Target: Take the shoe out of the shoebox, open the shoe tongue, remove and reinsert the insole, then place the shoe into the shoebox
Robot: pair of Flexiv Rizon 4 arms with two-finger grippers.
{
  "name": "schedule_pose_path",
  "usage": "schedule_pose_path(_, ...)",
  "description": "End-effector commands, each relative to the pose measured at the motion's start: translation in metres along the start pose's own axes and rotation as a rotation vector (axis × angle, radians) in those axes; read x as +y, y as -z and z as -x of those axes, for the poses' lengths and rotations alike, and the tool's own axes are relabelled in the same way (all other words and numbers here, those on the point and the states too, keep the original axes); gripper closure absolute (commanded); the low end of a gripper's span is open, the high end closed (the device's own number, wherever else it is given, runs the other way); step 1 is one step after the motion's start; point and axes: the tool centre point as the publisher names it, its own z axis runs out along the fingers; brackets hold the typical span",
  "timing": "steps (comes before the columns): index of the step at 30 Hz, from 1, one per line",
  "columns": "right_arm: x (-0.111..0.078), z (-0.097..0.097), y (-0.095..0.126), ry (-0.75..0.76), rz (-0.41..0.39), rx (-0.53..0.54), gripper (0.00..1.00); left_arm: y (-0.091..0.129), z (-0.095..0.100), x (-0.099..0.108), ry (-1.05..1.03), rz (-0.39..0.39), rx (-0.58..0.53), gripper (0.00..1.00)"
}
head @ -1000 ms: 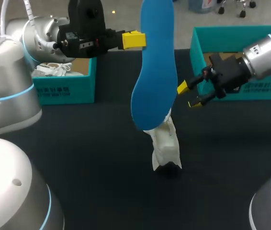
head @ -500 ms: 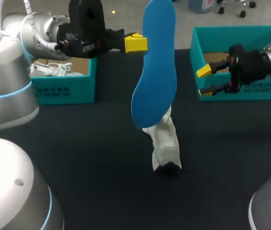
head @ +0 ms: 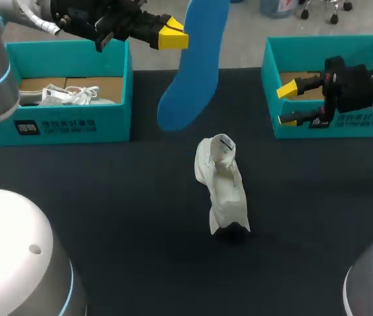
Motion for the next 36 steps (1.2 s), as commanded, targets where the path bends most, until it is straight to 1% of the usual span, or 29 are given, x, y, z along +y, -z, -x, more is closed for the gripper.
schedule_pose_path(1,0.000,0.000,-0.001,0.000,0.002,-0.001,0.00,0.001,-0.008,-0.004,0.004,0.036,-0.018,1.00)
schedule_pose_path(6,0.000,0.000,-0.001,0.000,0.002,-0.001,0.00,0.001,-0.008,-0.004,0.004,0.036,-0.018,1.00)
schedule_pose_path(7,0.000,0.000,-0.001,0.000,0.002,-0.001,0.00,0.001,-0.004,0.003,-0.063,0.095,-0.033,1.00)
schedule_pose_path(8,0.000,0.000,-0.001,0.000,0.002,-0.001,0.00,0.002,0.000,0.008,-0.104,0.100,-0.042,1.00)
schedule_pose_path(9,0.000,0.000,-0.001,0.000,0.002,-0.001,0.00,0.003,0.002,0.013,-0.169,0.146,-0.033,1.00)
schedule_pose_path(10,0.000,0.000,-0.001,0.000,0.002,-0.001,0.00,0.004,0.004,0.016,-0.202,0.169,-0.039,1.00)
schedule_pose_path(11,0.000,0.000,-0.001,0.000,0.002,-0.001,0.00,0.004,0.007,0.019,-0.280,0.215,-0.029,1.00)
schedule_pose_path(13,0.000,0.000,-0.001,0.000,0.002,-0.001,0.00,0.003,0.012,0.023,-0.362,0.228,-0.033,1.00)
schedule_pose_path(14,0.000,0.000,-0.001,0.000,0.002,-0.001,0.00,0.003,0.014,0.026,-0.451,0.284,-0.015,1.00)
schedule_pose_path(15,0.000,0.000,-0.001,0.000,0.002,-0.001,0.00,0.003,0.017,0.030,-0.512,0.316,-0.001,1.00)
schedule_pose_path(17,0.000,0.000,-0.001,0.000,0.002,-0.001,0.00,0.002,0.021,0.033,-0.627,0.330,0.011,1.00)
schedule_pose_path(19,0.000,0.000,-0.001,0.000,0.002,-0.001,0.00,0.001,0.027,0.038,-0.793,0.388,0.032,1.00)
schedule_pose_path(20,0.000,0.000,-0.001,0.000,0.002,-0.001,0.00,0.002,0.031,0.041,-0.849,0.392,0.017,1.00)
schedule_pose_path(36,0.000,0.000,-0.001,0.000,0.002,-0.001,0.00,0.002,0.031,0.041,-0.849,0.392,0.017,1.00)
